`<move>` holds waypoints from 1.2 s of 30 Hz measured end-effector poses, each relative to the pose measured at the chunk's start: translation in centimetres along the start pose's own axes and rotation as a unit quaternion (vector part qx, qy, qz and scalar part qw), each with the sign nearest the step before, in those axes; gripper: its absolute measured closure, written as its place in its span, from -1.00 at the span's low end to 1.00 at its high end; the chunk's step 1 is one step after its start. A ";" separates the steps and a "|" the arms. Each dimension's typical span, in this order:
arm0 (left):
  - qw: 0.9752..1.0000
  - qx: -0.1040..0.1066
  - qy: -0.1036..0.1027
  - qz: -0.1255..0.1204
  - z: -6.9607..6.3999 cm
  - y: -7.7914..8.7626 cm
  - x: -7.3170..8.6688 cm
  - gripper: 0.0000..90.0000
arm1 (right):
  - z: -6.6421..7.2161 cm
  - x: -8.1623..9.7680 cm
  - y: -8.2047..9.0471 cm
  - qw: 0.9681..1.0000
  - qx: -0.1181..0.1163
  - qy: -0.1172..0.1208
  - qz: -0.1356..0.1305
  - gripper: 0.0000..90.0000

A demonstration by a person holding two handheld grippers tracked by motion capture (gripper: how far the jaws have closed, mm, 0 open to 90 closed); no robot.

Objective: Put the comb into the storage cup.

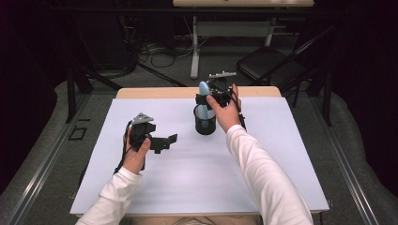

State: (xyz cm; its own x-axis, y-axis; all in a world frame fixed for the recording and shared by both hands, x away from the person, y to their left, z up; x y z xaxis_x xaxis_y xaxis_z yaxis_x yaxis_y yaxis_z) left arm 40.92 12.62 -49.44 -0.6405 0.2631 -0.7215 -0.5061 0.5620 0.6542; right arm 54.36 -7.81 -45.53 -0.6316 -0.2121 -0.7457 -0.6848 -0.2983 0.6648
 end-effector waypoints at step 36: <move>1.000 0.001 0.004 -0.001 0.2 0.3 -0.1 -1.00 | 0.0 -0.9 1.1 1.000 -0.010 -0.003 0.001 -1.00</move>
State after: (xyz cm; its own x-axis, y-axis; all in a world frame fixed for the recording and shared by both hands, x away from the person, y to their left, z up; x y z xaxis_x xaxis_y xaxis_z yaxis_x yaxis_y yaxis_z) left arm 40.96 12.95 -49.27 -0.6442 0.2559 -0.7208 -0.5055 0.5648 0.6523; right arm 54.13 -7.98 -44.15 -0.6358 -0.2072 -0.7435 -0.6754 -0.3171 0.6658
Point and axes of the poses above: each handheld gripper's, and its own axes: y roughly backward along the jaws, x roughly out of its underside, z roughly to its left, the point moved 6 cm from there along -y, roughly forward along the jaws, and after that the axes turned 8 degrees about z, right-handed, at the moved point
